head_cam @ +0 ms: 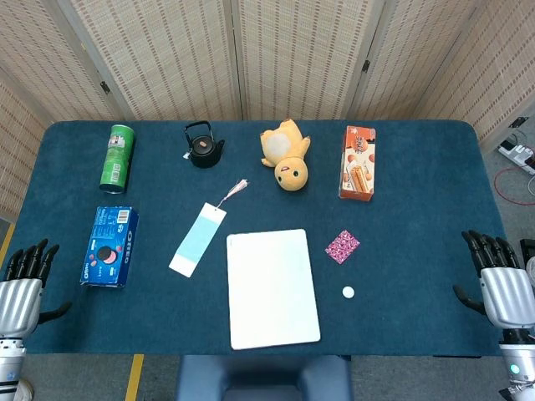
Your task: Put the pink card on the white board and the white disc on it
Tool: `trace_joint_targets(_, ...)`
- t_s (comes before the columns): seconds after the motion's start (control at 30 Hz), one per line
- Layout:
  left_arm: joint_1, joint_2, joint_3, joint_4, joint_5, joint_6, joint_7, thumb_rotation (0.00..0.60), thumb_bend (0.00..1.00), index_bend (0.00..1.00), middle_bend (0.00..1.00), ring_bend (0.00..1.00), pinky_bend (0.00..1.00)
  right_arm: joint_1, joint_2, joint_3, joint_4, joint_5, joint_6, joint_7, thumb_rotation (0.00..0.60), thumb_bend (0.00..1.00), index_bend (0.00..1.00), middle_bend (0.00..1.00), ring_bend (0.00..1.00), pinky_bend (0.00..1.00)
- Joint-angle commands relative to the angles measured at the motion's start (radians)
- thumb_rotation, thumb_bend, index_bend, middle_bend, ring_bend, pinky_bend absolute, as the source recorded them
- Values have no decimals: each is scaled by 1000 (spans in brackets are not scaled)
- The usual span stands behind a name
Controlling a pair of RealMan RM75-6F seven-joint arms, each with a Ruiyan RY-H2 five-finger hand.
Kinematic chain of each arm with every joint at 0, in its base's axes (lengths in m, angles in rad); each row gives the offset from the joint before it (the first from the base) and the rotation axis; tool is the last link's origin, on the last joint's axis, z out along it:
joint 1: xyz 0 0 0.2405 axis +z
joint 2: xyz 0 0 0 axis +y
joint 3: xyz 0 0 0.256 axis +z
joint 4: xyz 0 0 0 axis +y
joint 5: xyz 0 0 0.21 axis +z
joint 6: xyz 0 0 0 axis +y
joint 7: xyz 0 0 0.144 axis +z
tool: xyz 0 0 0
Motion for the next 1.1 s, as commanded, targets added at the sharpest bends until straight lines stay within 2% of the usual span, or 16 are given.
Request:
trace_joint_targets(0.03,-1,-1,-3,2,-1,3,1,600,134,0,0,17,0,2,2,0,-2,-1,-3,3,600,252,0,105,96,77)
trace_joint_targets(0.83,5,10,-6,-17,3,22,-8,600,135,0,0,21,0,20,6,-1,12,-23,-17,13,600,251,0,105,120,87)
trace_joint_targets(1.1,1,15,-6,-31,11,23,-3,600,134,0,0,31,0,80,6,10,20,-13,-109,-4,600,252,1,112,131,87)
